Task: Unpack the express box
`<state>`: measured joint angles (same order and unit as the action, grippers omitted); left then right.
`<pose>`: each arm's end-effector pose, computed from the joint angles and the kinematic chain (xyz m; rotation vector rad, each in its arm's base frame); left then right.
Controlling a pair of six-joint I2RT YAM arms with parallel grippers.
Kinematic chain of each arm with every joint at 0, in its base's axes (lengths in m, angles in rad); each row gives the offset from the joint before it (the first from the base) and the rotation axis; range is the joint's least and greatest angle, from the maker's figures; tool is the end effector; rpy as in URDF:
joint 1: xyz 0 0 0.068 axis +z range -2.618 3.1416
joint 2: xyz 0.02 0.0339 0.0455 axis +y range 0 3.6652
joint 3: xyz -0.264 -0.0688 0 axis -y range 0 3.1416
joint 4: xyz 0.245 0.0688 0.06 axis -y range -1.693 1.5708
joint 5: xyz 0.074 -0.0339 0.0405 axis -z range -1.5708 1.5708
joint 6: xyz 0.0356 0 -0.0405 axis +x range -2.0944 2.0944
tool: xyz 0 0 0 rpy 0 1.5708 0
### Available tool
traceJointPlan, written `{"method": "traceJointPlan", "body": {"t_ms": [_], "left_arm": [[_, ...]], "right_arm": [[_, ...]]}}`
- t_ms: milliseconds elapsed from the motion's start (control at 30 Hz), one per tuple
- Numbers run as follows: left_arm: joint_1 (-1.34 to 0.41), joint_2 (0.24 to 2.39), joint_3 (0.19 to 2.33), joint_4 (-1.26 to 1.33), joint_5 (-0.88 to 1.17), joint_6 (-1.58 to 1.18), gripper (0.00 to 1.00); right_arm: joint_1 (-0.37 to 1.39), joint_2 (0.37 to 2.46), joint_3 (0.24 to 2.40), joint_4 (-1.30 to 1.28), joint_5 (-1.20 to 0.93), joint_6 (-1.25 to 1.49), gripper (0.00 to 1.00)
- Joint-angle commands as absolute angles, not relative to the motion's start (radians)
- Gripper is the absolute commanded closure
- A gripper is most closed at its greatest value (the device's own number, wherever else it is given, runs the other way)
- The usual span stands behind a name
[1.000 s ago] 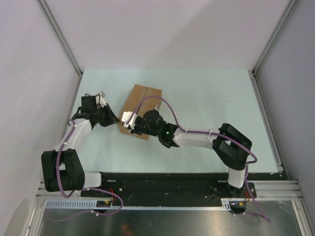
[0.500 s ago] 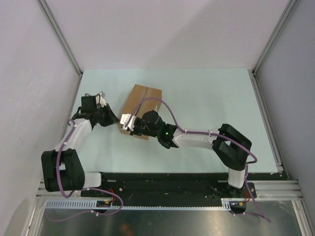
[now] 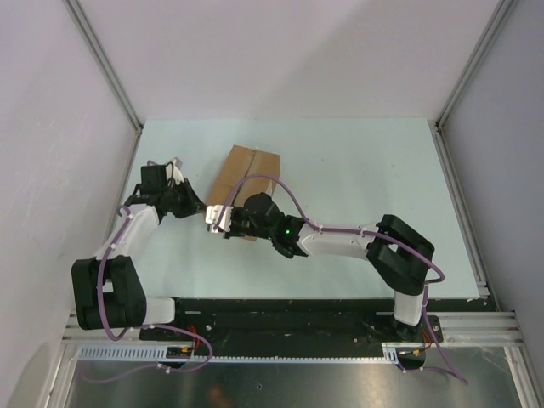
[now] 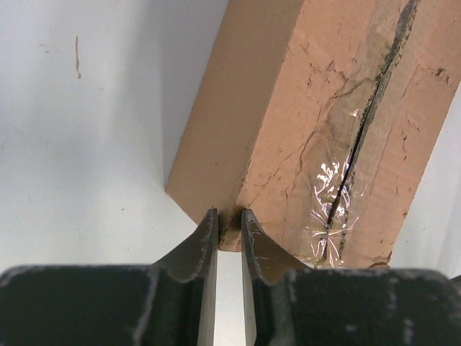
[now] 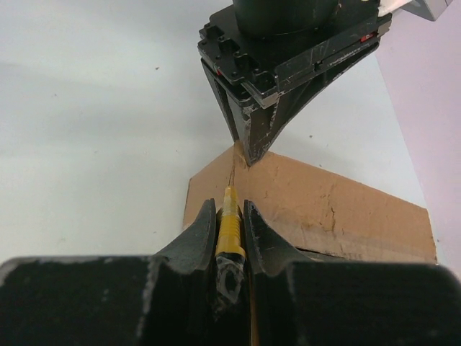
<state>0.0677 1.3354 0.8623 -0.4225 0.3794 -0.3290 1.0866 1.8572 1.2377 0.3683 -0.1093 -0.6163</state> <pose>0.2711 0.0052 0.2284 -0.3223 2.4450 -0.5809 0.1990 0.3867 0.2462 -1.4357 1.1537 0.4305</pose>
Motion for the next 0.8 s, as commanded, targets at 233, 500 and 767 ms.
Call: {"method": "traceJointPlan", "body": {"t_ms": [233,500,767], "left_arm": [[0.072,1.381,0.862,-0.428,0.253,-0.241,1.0],[0.074,1.396,0.873,-0.429,0.239,-0.224,1.0],[0.072,1.411,0.884,-0.428,0.242,-0.216,1.0]], "right_arm": [[1.055,1.809,1.183,0.215,0.02,-0.67,1.0],[1.039,1.758,1.14,0.186,0.023,-0.653,1.0],[1.031,1.724,1.114,0.187,0.041,-0.663,1.0]]}}
